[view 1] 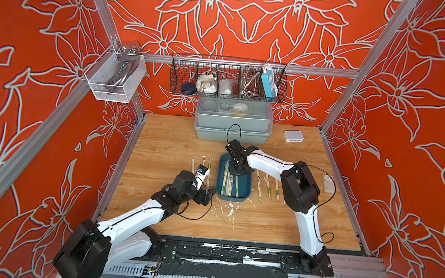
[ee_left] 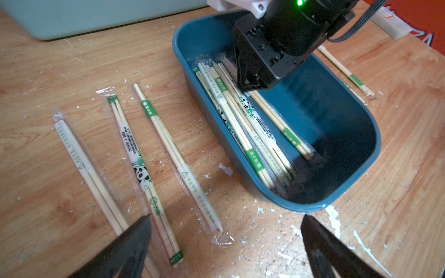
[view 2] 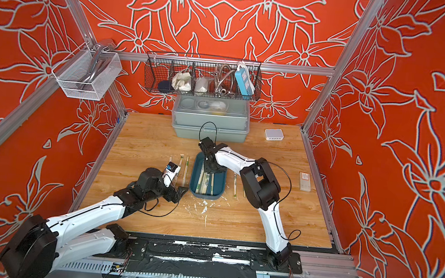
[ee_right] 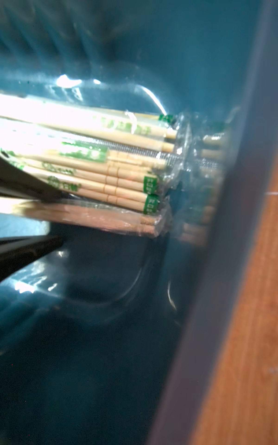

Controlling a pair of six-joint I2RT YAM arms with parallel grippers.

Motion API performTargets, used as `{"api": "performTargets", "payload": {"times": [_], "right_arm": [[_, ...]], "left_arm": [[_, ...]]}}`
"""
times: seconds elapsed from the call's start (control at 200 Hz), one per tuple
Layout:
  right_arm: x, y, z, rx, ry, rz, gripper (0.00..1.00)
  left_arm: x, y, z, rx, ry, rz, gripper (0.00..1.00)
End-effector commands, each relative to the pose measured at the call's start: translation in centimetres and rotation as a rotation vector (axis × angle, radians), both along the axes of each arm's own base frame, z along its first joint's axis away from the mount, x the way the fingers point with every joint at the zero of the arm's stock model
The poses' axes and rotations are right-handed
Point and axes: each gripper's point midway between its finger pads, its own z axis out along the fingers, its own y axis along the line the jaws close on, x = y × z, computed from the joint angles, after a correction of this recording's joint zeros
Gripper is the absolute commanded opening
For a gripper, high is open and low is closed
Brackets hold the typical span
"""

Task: Take the paired disposable chopsticks out of the storage box
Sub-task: Pick up the paired disposable chopsticks from the storage box.

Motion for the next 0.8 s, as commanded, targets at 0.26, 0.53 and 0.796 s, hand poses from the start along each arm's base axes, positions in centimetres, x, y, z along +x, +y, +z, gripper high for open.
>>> {"api": "performTargets", "payload": {"times": [0.26,0.53,0.796], "right_arm": [[-0.7,-0.7,-1.1,-0.009,0.049,-0.019,0.13],[-0.4,-0.5,1.4,0.025,0.013,-0.031,0.11],[-0.1,-0.5,4.4,0.049,-0.035,-0.038,0.07]], "left_arm": [[0.5,-0.5,1.1,-0.012,-0.018,-0.003,0.96],[0.5,-0.5,1.1,-0.012,-0.017,-0.002,0.96],[0.6,-0.4,1.0,-0.009,-0.015,0.003,0.99]]}}
